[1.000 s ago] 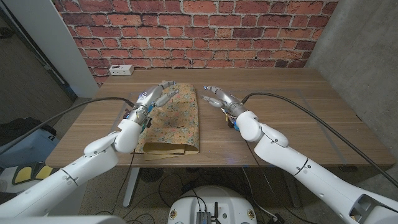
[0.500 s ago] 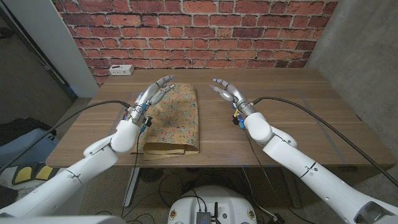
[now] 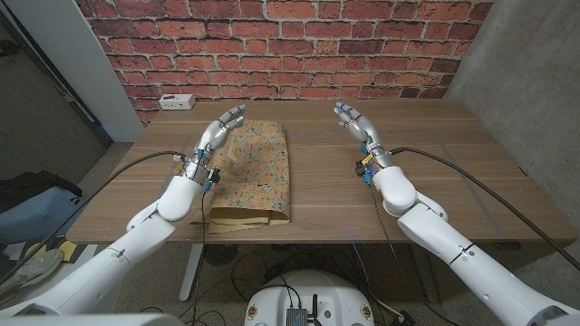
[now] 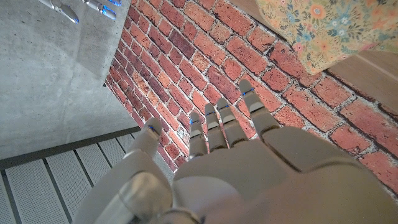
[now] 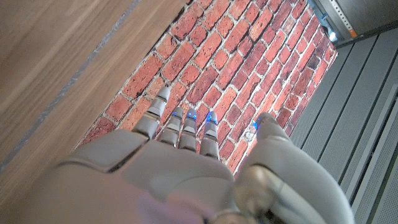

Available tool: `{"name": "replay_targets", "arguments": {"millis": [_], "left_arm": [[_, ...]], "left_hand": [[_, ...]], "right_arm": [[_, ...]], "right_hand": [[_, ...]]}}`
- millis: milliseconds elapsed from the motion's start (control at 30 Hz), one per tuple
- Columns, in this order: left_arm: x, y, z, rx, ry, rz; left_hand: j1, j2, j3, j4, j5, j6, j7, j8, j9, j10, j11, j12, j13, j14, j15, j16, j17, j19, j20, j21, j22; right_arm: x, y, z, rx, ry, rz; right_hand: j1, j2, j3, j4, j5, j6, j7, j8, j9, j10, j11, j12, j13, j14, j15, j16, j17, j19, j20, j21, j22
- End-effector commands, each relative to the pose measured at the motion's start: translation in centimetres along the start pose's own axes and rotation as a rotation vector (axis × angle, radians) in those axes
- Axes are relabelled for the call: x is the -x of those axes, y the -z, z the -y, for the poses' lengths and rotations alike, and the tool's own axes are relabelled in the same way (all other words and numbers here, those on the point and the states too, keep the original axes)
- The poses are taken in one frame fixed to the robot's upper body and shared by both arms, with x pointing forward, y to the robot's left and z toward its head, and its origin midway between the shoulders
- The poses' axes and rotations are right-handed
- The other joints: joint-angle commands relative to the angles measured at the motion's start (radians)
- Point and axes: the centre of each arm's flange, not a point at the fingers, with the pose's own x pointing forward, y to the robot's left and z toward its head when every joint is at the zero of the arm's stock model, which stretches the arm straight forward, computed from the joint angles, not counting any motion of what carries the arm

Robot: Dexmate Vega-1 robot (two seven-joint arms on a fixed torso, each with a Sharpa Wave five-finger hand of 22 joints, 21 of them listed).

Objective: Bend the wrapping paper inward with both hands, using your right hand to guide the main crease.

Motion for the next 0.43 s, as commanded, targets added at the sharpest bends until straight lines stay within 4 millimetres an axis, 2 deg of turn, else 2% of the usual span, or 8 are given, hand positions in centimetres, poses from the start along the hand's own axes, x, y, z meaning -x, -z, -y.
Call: {"name": "replay_targets", "arguments": {"millis": [33,233,333,433], "left_arm": [[-0.2,0.8,-0.2,0.068,-0.067,-0.042],[0.6,-0.2,-1.2,0.019,-0.114,-0.053],[0.2,0.1,-1.5,-0.009,-0.083,-0.038],[0.3,0.9,-1.1,0.046,-0.109,-0.059]], "left_hand": [[-0.002,-0.003,0.004,0.001,-0.003,-0.015,0.004,0.005,0.003,-0.006,0.0,0.003,0.0,-0.01,-0.001,0.003,0.002,0.0,-0.008,-0.003,0.003],[-0.002,-0.003,0.005,0.0,-0.002,-0.019,0.001,0.007,0.002,-0.01,0.001,0.004,-0.001,-0.015,-0.002,0.003,0.001,0.001,-0.012,-0.004,0.003],[-0.001,-0.004,0.005,-0.002,-0.002,-0.018,0.0,0.008,0.001,-0.011,-0.004,0.004,-0.002,-0.015,-0.003,0.004,0.001,0.002,-0.013,-0.004,0.003],[-0.001,-0.005,0.005,-0.003,-0.002,-0.025,-0.002,0.007,0.001,-0.015,-0.006,0.004,-0.003,-0.021,-0.002,0.003,0.0,0.0,-0.015,-0.006,0.003]], "right_arm": [[0.3,1.6,2.7,-0.07,0.138,0.072],[-1.8,1.2,2.4,-0.095,0.127,0.14],[-2.2,0.4,2.1,-0.075,0.121,0.163],[-2.2,0.0,1.8,-0.079,0.134,0.174]], "right_hand": [[-0.013,-0.008,-0.008,0.001,0.002,0.008,0.002,0.004,0.002,0.015,-0.002,0.003,0.003,0.014,-0.002,0.004,0.003,0.004,-0.015,-0.005,0.002],[-0.021,-0.01,-0.011,0.003,0.004,0.01,0.002,0.002,0.002,0.015,-0.001,0.0,0.003,0.014,-0.001,0.001,0.004,-0.001,-0.028,-0.009,0.003],[-0.023,-0.01,-0.011,0.003,0.005,0.008,0.006,0.001,0.002,0.014,0.003,-0.001,0.003,0.013,-0.001,-0.002,0.004,-0.005,-0.031,-0.012,0.003],[-0.024,-0.01,-0.011,0.002,0.006,0.014,0.002,0.001,0.001,0.022,-0.001,0.0,0.003,0.021,-0.005,-0.001,0.003,-0.003,-0.032,-0.013,0.003]]}}
